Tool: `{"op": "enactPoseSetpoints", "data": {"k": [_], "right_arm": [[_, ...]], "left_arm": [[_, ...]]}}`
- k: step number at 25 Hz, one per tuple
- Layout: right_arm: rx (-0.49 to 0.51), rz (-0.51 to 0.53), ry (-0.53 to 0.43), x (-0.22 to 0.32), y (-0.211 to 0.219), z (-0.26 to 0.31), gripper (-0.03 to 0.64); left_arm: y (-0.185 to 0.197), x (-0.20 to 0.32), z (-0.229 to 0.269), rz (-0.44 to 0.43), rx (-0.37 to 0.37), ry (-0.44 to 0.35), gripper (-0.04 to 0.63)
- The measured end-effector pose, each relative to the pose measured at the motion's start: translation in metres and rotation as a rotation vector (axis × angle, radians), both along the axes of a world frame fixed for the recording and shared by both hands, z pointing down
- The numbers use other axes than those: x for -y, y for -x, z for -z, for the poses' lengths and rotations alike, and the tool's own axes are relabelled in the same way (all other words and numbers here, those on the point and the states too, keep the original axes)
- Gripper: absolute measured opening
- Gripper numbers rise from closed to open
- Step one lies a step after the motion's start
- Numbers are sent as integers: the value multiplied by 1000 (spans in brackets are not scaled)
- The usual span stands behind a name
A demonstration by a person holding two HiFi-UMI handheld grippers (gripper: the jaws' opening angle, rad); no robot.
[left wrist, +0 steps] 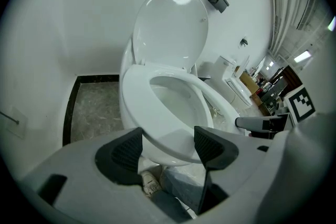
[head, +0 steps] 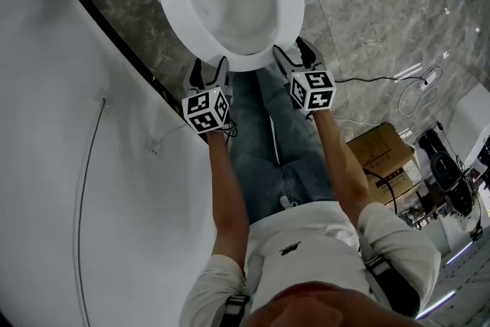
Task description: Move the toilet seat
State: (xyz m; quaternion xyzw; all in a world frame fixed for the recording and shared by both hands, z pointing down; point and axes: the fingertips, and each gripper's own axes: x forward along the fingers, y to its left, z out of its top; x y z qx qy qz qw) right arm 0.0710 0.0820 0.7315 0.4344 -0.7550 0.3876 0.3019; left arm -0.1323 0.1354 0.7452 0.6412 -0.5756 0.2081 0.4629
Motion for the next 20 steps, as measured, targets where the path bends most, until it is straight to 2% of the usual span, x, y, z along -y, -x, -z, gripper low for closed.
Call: {"op": "enactPoseSetpoints", "data": {"k": [20], "right_arm": [[55,-14,-44,22,9,66,295]], "left_arm": [[11,22,61,32,-8,-66,327]]}}
